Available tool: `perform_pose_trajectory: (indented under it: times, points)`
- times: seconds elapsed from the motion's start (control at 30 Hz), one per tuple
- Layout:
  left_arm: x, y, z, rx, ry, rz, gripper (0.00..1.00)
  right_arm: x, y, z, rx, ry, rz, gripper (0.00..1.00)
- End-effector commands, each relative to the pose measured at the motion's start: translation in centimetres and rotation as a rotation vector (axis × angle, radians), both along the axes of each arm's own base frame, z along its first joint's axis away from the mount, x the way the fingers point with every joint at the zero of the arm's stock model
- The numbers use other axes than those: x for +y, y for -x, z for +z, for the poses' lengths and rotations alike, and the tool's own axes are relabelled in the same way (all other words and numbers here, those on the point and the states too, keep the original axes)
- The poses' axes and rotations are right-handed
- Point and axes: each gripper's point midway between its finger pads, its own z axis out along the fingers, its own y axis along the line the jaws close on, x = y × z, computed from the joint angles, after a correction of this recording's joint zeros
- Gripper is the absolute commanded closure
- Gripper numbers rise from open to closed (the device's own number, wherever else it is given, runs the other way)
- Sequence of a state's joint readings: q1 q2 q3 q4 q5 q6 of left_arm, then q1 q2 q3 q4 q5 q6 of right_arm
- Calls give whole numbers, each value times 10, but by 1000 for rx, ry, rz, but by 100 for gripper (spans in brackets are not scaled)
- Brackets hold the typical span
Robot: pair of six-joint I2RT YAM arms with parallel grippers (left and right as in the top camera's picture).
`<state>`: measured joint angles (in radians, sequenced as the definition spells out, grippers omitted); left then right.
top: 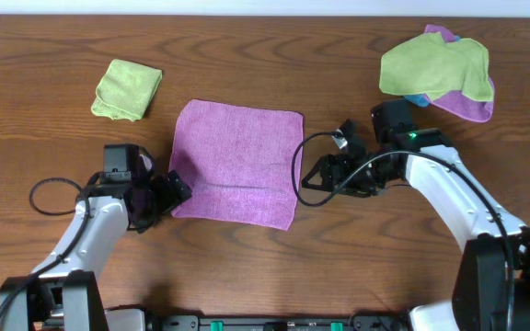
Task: Fold the cloth
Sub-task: 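Move both grippers to the cloth's near corners and grasp them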
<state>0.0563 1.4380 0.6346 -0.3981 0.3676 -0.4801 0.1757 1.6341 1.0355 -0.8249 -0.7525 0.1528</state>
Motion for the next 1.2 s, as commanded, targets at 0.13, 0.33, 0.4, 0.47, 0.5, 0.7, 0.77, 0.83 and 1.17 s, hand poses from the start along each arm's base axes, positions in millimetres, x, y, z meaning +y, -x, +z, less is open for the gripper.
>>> perform_pose_trajectory:
  times: [0.13,0.33,0.4,0.47,0.5,0.7,0.77,0.83,1.17]
  points:
    - [2,-3,-4,-17,11,49,30,5,3,9,-1,-36,0,17]
    - [2,-6,-3,-27,10,52,86,4,5,8,10,-33,0,17]
    - [2,-5,-3,-23,13,51,94,3,5,7,8,-28,2,17]
    - [-1,-4,-3,-20,24,47,94,2,7,4,12,-14,0,17]
    - [-2,-4,-3,-19,35,43,94,0,8,1,18,-7,-1,16]
    - [-13,0,0,-9,93,22,94,-3,23,-25,65,3,-26,16]
    - [-15,2,0,1,106,17,94,-2,29,-34,83,-8,-45,17]
    - [-17,5,0,14,115,15,94,-2,33,-42,102,-21,-69,19]
    - [-29,11,4,33,185,-8,94,24,54,-57,135,-61,-53,25]
